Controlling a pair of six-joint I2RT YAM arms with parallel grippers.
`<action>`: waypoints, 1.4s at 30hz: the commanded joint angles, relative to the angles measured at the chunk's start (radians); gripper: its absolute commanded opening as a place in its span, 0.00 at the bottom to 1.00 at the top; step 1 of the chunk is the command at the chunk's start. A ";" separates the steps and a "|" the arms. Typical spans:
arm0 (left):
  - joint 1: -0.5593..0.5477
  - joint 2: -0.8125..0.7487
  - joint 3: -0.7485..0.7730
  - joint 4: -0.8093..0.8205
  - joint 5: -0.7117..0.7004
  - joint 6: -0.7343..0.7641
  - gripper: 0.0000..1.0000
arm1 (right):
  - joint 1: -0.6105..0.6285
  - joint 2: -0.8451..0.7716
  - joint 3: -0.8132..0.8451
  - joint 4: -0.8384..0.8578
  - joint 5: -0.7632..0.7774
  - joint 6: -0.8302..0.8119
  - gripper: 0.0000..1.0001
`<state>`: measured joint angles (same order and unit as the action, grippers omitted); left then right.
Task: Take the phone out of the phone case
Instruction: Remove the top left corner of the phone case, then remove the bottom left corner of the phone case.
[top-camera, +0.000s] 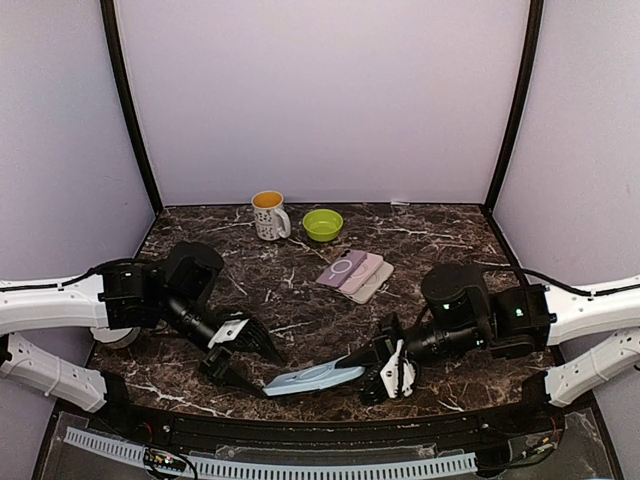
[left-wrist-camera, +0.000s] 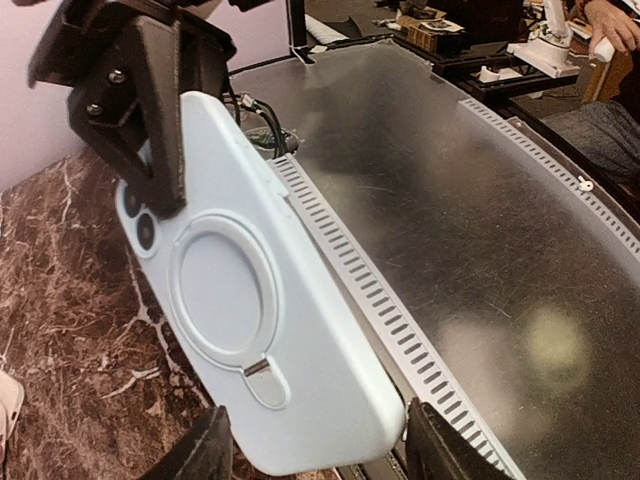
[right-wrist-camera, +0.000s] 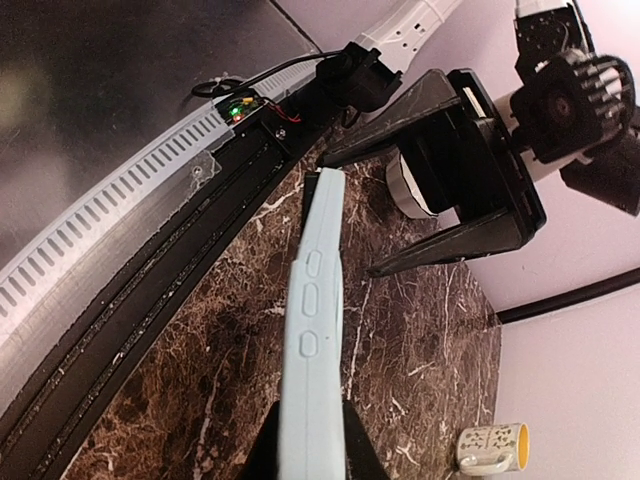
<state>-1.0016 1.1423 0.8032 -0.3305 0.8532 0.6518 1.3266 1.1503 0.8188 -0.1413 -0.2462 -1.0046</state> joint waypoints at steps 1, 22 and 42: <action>0.003 -0.092 0.012 0.006 -0.082 0.015 0.65 | 0.020 -0.086 -0.090 0.254 0.035 0.146 0.00; 0.004 -0.384 -0.149 0.411 -0.690 -0.487 0.85 | 0.020 -0.004 -0.069 0.594 0.630 0.971 0.00; 0.280 -0.369 -0.192 0.654 -0.044 -0.765 0.76 | -0.176 -0.099 0.087 0.480 -0.015 1.219 0.00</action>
<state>-0.7376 0.7422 0.5930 0.2337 0.6102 -0.0429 1.2217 1.0847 0.8158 0.2626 0.0307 0.1303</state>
